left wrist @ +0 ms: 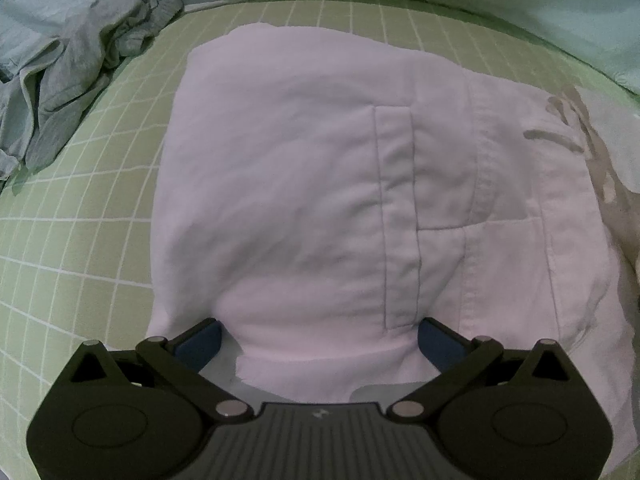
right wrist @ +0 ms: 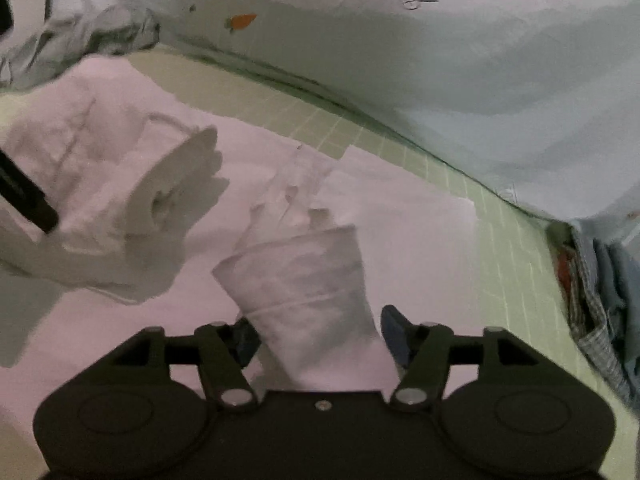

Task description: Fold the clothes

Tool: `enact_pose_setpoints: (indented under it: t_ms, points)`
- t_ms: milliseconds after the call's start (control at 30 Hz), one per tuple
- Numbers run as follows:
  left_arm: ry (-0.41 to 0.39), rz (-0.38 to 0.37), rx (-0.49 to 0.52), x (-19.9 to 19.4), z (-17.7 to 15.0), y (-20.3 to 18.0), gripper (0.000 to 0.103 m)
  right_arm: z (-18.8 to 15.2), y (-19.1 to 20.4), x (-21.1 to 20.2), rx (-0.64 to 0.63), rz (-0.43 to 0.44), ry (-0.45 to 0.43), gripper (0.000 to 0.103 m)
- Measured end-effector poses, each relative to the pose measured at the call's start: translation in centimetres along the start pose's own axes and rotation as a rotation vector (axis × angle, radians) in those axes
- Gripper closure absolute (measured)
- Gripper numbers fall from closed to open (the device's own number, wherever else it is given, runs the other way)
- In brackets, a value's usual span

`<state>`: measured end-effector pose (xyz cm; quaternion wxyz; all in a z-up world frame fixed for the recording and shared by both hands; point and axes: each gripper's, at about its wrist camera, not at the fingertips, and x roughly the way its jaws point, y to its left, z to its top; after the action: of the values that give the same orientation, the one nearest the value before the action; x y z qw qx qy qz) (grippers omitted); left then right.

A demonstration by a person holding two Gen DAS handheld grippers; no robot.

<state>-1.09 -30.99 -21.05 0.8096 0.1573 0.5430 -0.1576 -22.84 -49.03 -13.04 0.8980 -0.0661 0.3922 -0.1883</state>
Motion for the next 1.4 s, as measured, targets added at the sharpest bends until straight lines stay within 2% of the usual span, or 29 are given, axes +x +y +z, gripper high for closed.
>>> enact_pose_setpoints:
  t_ms: [67,167,367,433,467,567,733,833,967,1133,1233,1267,1400]
  points:
    - [-0.007,-0.003,0.0,0.1,-0.1,0.1,0.0,0.0,-0.8,-1.4,0.053,0.018,-0.016,0.03]
    - [-0.006,-0.003,0.0,0.2,0.0,0.1,0.0,0.2,-3.3,-3.9,0.205,0.014,-0.086,0.022]
    - [-0.002,-0.003,0.0,0.1,0.2,0.0,0.0,0.1,-9.1,-6.9,0.546,-0.011,-0.196,0.016]
    - [-0.002,-0.001,-0.001,0.0,0.1,-0.1,0.0,-0.1,-10.6,-6.6,0.617,-0.036,-0.198,0.015]
    - [-0.001,-0.001,-0.002,0.1,0.2,0.0,0.0,-0.1,-10.9,-5.8,0.629,-0.062,-0.166,0.015]
    - [-0.003,0.0,-0.006,0.0,0.1,-0.1,0.0,-0.6,-11.2,-2.9,0.626,-0.094,-0.062,0.015]
    - [-0.004,-0.003,-0.012,-0.2,-0.2,-0.1,0.0,-2.2,-8.5,1.5,0.53,-0.047,0.133,0.022]
    - [-0.006,-0.005,-0.016,-0.5,-0.5,-0.3,0.0,-4.2,-6.1,1.2,0.463,0.009,0.223,0.023]
    - [-0.007,-0.002,-0.017,-0.3,-0.6,-0.1,0.0,-5.5,-3.6,-1.8,0.339,0.013,0.239,0.022]
    - [-0.006,-0.007,-0.006,-0.4,-0.8,-0.1,0.0,-6.1,-5.1,-3.3,0.411,0.053,0.273,0.021]
    - [-0.003,-0.02,0.012,-0.5,-1.1,0.0,0.0,-7.2,-4.7,-3.4,0.42,0.058,0.334,0.018]
    - [-0.003,-0.023,0.019,-0.6,-1.2,0.1,0.0,-7.4,-4.9,-3.1,0.43,0.059,0.356,0.02]
    - [0.003,-0.031,0.039,-0.9,-1.6,0.3,0.0,-7.6,-5.5,-4.6,0.507,0.013,0.301,0.024]
